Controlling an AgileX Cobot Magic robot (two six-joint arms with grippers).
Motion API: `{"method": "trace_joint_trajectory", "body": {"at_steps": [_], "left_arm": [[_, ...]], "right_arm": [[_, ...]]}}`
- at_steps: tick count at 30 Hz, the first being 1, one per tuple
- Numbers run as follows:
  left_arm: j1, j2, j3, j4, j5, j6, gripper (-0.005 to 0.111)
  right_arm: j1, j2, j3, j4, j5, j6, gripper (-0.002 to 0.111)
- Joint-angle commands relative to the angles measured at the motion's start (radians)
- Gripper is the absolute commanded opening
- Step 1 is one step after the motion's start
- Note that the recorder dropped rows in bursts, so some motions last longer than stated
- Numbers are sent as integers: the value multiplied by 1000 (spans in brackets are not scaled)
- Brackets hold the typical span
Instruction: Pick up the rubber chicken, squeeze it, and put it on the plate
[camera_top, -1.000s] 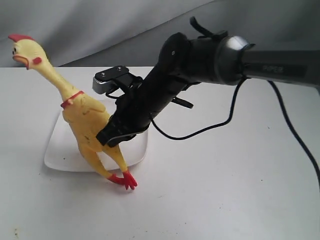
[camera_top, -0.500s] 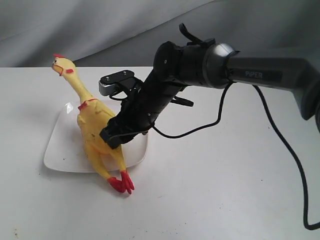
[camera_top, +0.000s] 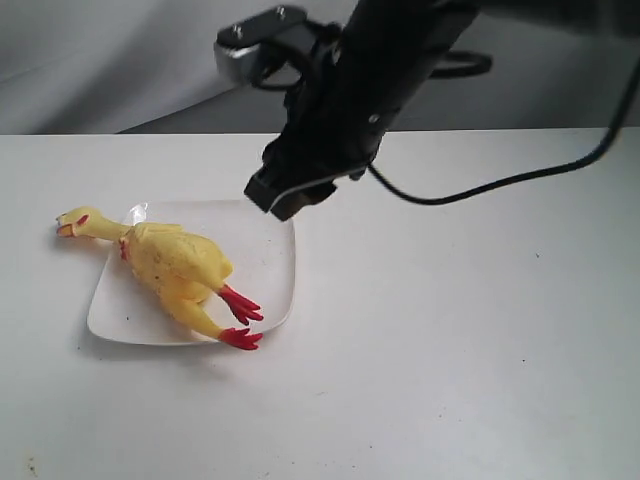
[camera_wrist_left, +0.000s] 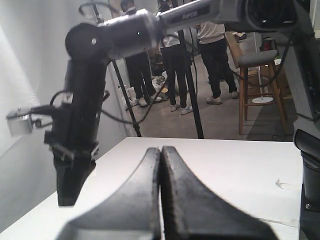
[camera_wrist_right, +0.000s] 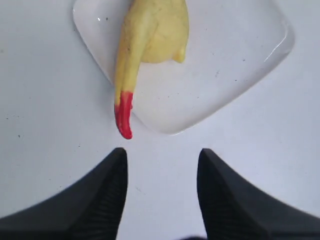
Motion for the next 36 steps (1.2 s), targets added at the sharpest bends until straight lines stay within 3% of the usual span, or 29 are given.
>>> {"method": "trace_joint_trajectory", "body": {"at_steps": [1, 5, 9, 15, 24, 28, 36], "left_arm": [[2, -3, 4, -8, -5, -4, 1], [2, -3, 4, -8, -5, -4, 1], [2, -3, 4, -8, -5, -4, 1], [2, -3, 4, -8, -5, -4, 1], [2, -3, 4, -8, -5, -4, 1], [2, -3, 4, -8, -5, -4, 1], [2, -3, 4, -8, -5, -4, 1]], "right_arm": [[-1, -170, 2, -26, 71, 34, 31], [1, -316, 25, -46, 75, 49, 0], [41, -527, 148, -55, -70, 20, 0], [115, -857, 473, -55, -466, 6, 0], [123, -1325, 970, -60, -953, -3, 0], [123, -1489, 1080, -60, -946, -3, 0], [123, -1590, 1089, -56, -946, -1, 0]]}}
